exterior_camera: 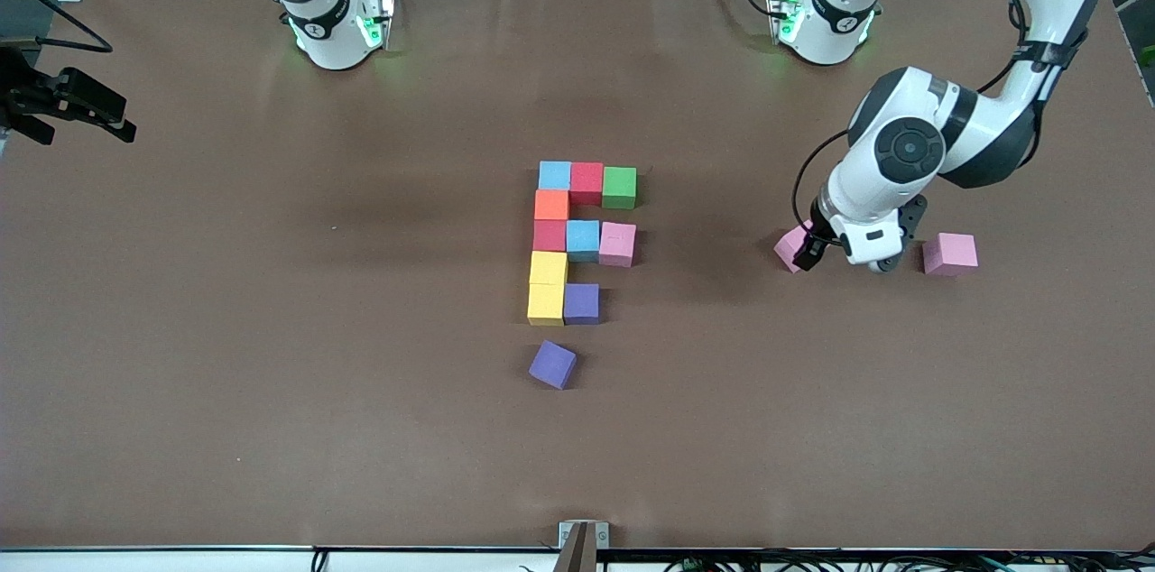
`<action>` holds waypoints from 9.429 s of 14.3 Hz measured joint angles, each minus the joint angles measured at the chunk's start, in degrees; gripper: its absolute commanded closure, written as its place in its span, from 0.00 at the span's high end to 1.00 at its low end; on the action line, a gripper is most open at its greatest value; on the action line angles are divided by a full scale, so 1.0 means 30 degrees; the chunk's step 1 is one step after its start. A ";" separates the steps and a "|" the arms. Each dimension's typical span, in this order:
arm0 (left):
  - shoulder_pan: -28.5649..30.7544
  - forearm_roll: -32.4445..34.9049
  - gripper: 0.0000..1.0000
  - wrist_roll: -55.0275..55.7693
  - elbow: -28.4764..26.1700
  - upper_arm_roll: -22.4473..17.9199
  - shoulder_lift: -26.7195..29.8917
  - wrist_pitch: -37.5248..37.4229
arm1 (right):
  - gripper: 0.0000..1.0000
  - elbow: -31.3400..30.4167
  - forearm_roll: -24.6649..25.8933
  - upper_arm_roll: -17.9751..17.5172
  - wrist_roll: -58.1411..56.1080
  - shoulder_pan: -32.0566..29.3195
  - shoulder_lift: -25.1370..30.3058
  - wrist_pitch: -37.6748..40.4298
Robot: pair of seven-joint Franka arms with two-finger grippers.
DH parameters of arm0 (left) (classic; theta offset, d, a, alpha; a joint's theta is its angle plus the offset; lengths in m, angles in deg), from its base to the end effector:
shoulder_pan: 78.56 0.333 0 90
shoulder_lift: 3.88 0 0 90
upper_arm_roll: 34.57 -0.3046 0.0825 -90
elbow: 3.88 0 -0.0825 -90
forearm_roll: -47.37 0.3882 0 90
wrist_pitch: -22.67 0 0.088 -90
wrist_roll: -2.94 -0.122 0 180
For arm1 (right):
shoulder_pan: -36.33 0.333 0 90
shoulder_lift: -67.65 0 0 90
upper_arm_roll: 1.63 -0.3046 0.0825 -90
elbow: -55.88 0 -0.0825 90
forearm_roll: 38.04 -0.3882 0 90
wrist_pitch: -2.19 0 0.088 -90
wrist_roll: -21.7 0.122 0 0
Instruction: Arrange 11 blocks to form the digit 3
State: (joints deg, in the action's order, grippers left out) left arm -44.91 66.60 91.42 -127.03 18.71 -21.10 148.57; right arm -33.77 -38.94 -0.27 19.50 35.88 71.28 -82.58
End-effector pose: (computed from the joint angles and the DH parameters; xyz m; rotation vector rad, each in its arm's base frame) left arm 0.5198 -0.1703 0.2762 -2.6744 -1.4521 0.0727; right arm 0.5297 -0.0151 0.6276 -3.1235 -0.0127 0.0331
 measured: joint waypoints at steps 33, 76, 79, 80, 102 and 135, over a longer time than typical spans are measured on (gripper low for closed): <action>0.1954 0.3757 0.51 -0.6605 -0.1736 -0.0649 -0.4486 0.3534 | 1.00 -0.0061 0.0885 -0.0124 -0.0199 0.0076 0.0001 0.0148; -1.8358 -0.3071 0.17 1.3854 1.6932 -1.1108 -1.2352 0.0646 | 1.00 -0.0060 0.0358 -0.0165 -0.0201 0.0089 0.0001 0.0201; -1.8465 -0.3071 0.18 1.4037 1.6932 -1.1123 -1.2352 0.0633 | 1.00 -0.0060 0.0358 -0.0164 -0.0201 0.0089 0.0001 0.0202; -1.8452 -0.3071 0.18 1.4037 1.6933 -1.1140 -1.2352 0.0633 | 1.00 -0.0060 0.0358 -0.0164 -0.0201 0.0089 0.0001 0.0202; -1.8645 -0.3071 1.00 1.3257 1.6947 -1.1235 -1.2439 0.0560 | 1.00 -0.0060 0.0358 -0.0165 -0.0202 0.0089 0.0001 0.0201; -1.4076 -0.1251 1.00 -1.0825 1.7534 -1.1275 -0.2776 -1.1175 | 1.00 -0.0060 0.0358 -0.0241 -0.0205 0.0105 0.0001 0.0203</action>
State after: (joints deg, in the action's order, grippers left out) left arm -87.14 62.85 58.94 -74.43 -15.11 -29.43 115.04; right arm -33.95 -37.86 -0.99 18.88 36.19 71.29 -81.97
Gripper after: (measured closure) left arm 0.000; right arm 0.000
